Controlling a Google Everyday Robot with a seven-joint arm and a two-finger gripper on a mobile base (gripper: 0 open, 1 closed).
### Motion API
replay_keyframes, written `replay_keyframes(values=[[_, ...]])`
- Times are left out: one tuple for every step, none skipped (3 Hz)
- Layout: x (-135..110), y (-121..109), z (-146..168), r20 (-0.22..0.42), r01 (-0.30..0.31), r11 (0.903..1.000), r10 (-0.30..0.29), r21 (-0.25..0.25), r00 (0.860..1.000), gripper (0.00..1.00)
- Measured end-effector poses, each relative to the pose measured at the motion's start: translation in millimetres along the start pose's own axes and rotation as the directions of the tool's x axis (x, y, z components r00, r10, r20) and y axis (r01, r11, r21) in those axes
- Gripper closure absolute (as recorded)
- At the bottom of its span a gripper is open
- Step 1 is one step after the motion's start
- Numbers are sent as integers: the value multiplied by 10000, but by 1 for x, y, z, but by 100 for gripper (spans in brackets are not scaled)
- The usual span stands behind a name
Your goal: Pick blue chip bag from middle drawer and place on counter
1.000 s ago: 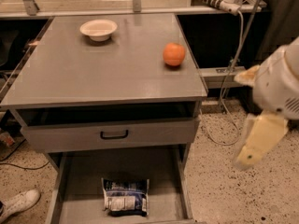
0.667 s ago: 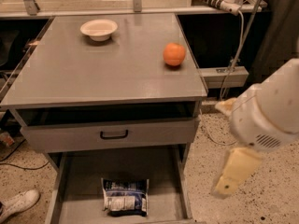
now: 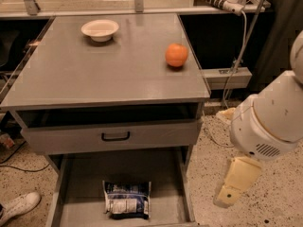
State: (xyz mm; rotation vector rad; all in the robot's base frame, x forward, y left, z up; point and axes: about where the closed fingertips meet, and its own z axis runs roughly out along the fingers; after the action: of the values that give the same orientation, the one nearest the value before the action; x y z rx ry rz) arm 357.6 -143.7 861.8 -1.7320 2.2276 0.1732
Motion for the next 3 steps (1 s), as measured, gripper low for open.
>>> replay_keyframes(values=[[-2, 18, 33, 506, -76, 9987, 101, -497, 9987, 0], [-2, 40, 97, 1169, -485, 9875, 664, -1499, 9909, 0], [-3, 50, 152, 1421, -675, 9778, 968, -1982, 9851, 0]])
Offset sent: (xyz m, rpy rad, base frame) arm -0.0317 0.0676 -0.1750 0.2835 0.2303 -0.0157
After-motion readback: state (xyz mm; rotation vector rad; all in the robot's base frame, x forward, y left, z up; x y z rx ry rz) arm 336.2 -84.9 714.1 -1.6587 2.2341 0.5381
